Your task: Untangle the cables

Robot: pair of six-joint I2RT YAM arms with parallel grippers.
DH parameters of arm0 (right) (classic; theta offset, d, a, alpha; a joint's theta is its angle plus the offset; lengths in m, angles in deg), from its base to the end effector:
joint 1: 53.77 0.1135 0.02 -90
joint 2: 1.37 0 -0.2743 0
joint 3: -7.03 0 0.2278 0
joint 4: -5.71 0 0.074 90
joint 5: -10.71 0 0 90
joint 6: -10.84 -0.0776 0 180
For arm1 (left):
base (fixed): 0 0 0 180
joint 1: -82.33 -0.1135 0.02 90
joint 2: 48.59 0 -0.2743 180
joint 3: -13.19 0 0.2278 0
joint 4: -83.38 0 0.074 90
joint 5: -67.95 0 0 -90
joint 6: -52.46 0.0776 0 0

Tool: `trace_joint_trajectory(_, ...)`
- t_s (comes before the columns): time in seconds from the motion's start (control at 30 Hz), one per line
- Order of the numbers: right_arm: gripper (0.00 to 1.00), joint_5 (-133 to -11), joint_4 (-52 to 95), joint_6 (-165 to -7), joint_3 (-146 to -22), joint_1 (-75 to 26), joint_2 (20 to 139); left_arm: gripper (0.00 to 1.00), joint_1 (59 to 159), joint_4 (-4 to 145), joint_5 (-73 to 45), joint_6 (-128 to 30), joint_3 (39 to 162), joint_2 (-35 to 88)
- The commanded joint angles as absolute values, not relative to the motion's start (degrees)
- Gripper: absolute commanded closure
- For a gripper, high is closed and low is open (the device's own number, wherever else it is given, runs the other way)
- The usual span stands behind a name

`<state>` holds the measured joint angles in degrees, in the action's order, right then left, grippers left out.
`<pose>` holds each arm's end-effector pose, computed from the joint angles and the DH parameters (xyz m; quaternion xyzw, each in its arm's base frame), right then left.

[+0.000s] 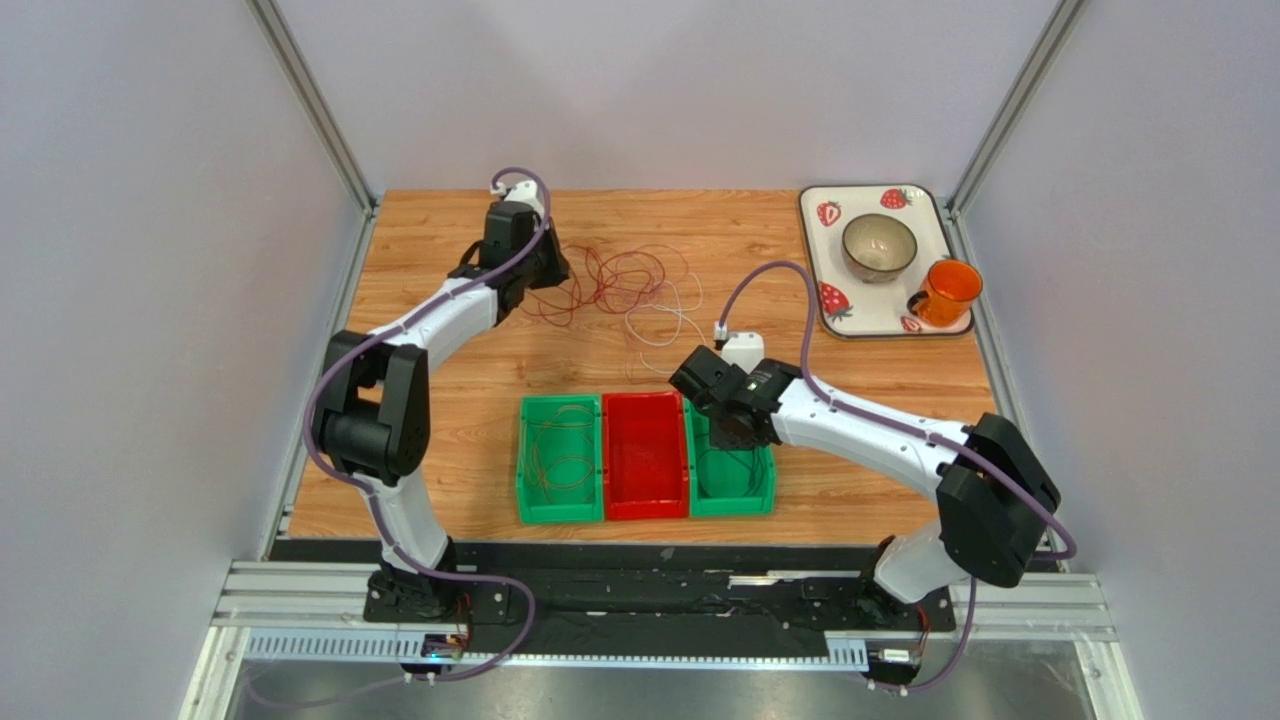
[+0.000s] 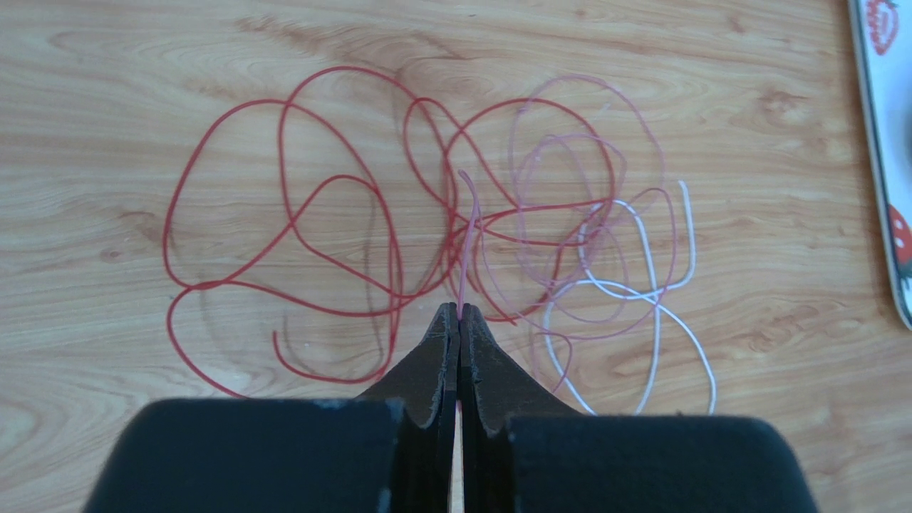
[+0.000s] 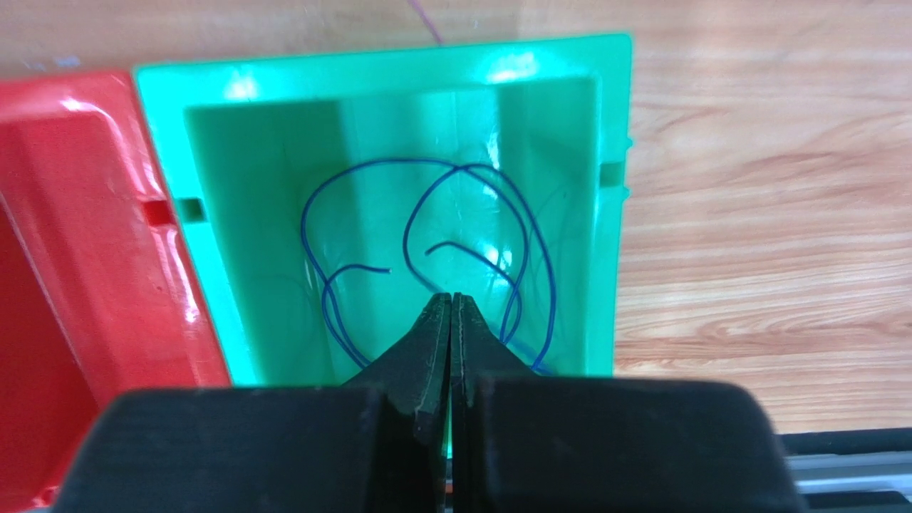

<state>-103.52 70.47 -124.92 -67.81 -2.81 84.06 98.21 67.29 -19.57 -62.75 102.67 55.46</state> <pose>0.1877 0.1809 0.2050 -0.0173 0.9700 -0.0452 0.2384 0.4198 -0.1229 0.2450 -0.0600 0.8667 -0.1913 0.4568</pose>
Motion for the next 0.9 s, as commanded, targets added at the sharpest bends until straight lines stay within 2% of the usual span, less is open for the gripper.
trace_joint_trajectory(0.0,1.0,-110.04,71.34,-122.76,-73.1,-2.61,82.48,1.0,100.52,72.93,-18.98,-58.81,102.11,47.14)
trace_joint_trajectory(0.33,1.0,-100.83,56.07,-118.19,-71.69,-2.7,72.82,1.0,102.11,62.3,-13.62,-56.26,118.45,41.41)
trace_joint_trajectory(0.5,1.0,-107.58,54.21,-118.18,-73.45,-3.84,69.13,1.0,103.86,60.03,-11.42,-55.56,126.27,41.06)
trace_joint_trajectory(0.7,0.85,-107.07,41.56,-117.13,-69.68,-10.43,66.48,1.0,104.3,67.83,-9.74,-55.82,126.81,34.48)
trace_joint_trajectory(0.87,0.77,-106.19,27.85,-111.6,-68.0,-16.4,71.48,1.0,104.3,64.17,-8.78,-57.22,135.76,33.41)
